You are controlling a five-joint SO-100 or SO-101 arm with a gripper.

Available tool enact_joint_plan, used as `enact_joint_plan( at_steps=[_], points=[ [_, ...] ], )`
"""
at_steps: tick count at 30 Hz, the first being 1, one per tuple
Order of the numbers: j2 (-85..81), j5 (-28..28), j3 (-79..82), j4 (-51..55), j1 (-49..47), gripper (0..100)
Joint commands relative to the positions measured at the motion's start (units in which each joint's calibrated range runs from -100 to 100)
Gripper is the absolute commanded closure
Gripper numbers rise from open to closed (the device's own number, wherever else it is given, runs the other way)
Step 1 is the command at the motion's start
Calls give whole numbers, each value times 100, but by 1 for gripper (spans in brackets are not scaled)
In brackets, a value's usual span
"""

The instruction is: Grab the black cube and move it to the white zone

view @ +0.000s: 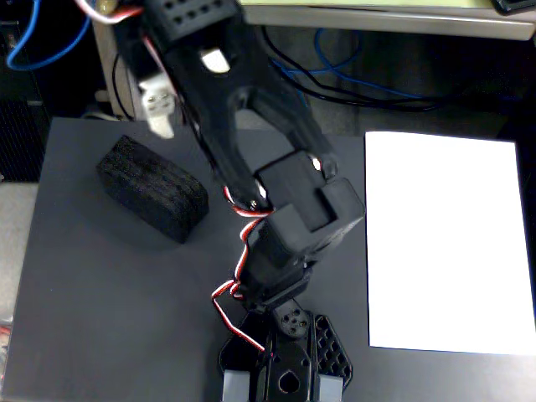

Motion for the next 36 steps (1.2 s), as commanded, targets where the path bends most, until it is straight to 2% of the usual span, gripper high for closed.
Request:
enact_joint_plan(
  at_steps=[1,8,16,24,32,36],
  points=[
    [-276,148,-43,68,87,89],
    [-276,96,-43,68,-760,78],
    [-208,159,93,68,-819,76],
    [-200,924,819,68,-804,65],
    [-259,1442,764,60,-796,65],
    [-200,1500,456,51,-796,65]
  ],
)
